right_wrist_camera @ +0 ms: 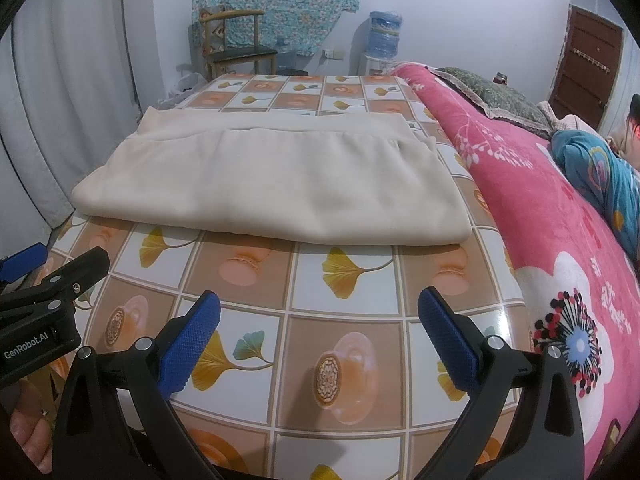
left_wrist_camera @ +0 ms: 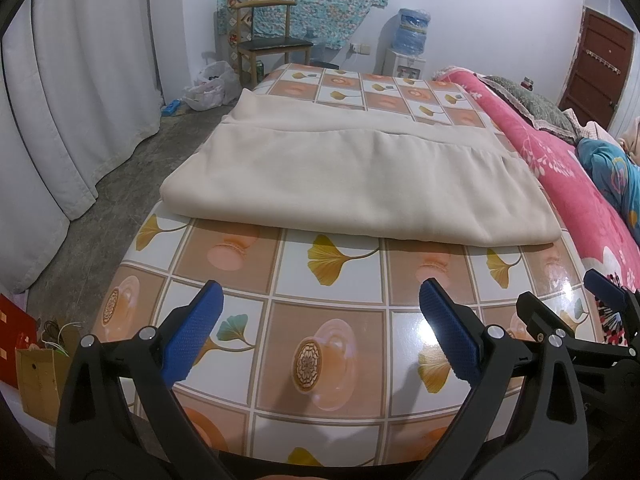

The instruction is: Fold large clothes

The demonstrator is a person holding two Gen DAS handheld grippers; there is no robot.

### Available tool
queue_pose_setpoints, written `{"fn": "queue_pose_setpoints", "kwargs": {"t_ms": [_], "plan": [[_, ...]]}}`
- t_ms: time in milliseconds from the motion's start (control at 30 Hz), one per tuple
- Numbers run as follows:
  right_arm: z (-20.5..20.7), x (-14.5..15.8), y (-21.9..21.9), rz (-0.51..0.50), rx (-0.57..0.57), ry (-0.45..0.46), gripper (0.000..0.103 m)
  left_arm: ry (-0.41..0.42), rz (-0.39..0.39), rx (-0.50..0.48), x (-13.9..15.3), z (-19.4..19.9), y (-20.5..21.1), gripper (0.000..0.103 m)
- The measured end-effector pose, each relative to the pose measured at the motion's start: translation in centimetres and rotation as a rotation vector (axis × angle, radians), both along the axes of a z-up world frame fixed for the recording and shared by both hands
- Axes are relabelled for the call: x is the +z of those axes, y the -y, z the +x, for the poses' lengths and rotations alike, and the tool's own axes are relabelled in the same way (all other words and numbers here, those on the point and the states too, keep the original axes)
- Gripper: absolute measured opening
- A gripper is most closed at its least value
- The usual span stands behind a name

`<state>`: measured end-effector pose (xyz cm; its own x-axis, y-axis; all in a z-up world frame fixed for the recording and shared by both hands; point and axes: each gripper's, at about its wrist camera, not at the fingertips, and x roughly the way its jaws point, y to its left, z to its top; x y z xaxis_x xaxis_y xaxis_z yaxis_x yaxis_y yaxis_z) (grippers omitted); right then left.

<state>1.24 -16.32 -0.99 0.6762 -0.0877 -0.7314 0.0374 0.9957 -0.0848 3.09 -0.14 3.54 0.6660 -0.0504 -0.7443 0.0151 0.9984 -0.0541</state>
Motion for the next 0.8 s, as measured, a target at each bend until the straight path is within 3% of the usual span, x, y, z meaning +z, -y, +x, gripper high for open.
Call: {"fn": "queue_pose_setpoints", "kwargs": {"t_ms": [800], "plan": [[-0.06,-0.05,0.24,0.003,-0.002,-0.001,0.096,0.002,-0.003,0.0,0.05,0.1,-0.17,0.095]]}}
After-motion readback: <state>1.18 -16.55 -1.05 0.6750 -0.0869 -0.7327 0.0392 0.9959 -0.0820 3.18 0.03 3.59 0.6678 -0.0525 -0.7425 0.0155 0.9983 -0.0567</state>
